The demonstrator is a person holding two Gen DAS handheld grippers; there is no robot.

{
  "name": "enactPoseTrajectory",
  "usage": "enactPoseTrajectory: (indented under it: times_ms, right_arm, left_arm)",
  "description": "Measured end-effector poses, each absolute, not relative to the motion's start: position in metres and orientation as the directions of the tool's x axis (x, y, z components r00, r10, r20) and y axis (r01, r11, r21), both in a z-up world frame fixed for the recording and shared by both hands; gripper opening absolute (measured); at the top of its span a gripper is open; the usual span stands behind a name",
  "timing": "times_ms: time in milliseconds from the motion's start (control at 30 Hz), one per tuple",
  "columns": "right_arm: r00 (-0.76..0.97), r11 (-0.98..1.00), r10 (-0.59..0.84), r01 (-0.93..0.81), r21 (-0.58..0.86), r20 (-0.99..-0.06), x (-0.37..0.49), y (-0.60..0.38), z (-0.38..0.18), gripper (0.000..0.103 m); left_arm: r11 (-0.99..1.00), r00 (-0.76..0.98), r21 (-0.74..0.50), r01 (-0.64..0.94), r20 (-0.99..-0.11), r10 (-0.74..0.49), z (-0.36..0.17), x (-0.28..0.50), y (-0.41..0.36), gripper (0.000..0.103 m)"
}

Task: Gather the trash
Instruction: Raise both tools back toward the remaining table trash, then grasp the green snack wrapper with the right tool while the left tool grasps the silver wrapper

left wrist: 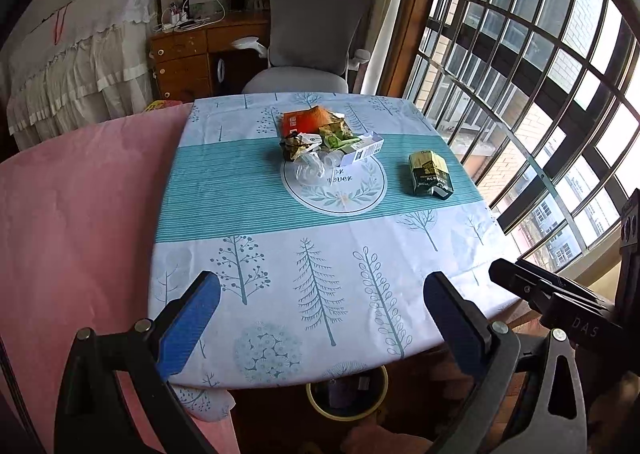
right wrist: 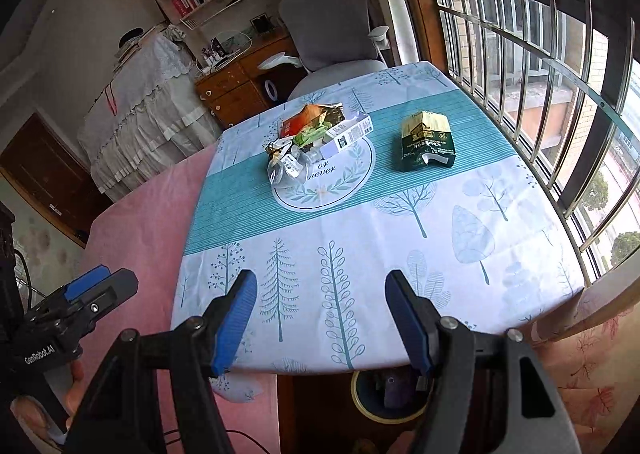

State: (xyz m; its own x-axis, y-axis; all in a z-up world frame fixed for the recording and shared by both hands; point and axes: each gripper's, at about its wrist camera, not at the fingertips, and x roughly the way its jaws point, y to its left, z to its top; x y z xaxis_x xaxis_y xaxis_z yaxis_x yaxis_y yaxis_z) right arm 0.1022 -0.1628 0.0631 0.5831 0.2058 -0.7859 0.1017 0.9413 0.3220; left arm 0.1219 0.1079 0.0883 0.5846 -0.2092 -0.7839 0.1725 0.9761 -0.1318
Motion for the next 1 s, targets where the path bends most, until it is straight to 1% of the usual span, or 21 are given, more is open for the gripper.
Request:
enactPoseTrajectory:
  times_ms: [200, 400, 567, 667, 767, 900, 1000]
  right_arm:
    - [0.547, 0.934, 0.297, 0.007, 0.358, -0.783, 0.161, -0.17, 0.068, 0.067]
    - [0.473, 0.911, 0.394, -0.085, 0.404, -0.788, 0.21, -0.175, 0.062, 0.067]
    - [0.419, 0.906, 0.416, -0.119, 0.405, -0.807, 0.244, -0.177, 0.051, 0.067]
    - [0.399, 0.887, 0.454, -0.118, 0.447, -0.796, 0.262, -0.178, 0.046, 0.067]
    - [0.389, 0.88, 0.463, -0.092, 0.466, -0.797, 0.283, -0.177, 0.041, 0.067]
    - [0.377, 0.869, 0.471, -0.04, 0.494, -0.798, 0.312, -0.178, 0.034, 0.067]
    - [0.383, 0.875, 0.444, 0.01, 0.484, -0.81, 0.338, -0.178, 0.028, 0.067]
  left_arm:
    - [0.99, 0.619, -0.103, 0.094, -0.773, -0.14, 0.101, 0.154, 0.101, 0.101]
    - [0.993, 0.622, -0.118, -0.021, -0.779, -0.079, 0.108, 0.179, 0.096, 0.101]
    - [0.99, 0.616, -0.108, -0.085, -0.787, -0.033, 0.105, 0.194, 0.092, 0.101]
    - [0.991, 0.604, -0.098, -0.087, -0.797, -0.026, 0.104, 0.206, 0.092, 0.101]
    - [0.994, 0.6, -0.075, -0.079, -0.8, -0.013, 0.103, 0.222, 0.096, 0.101]
    - [0.996, 0.578, -0.085, -0.041, -0.815, -0.046, 0.097, 0.258, 0.106, 0.101]
    - [0.996, 0.55, -0.085, 0.001, -0.832, -0.072, 0.088, 0.295, 0.112, 0.101]
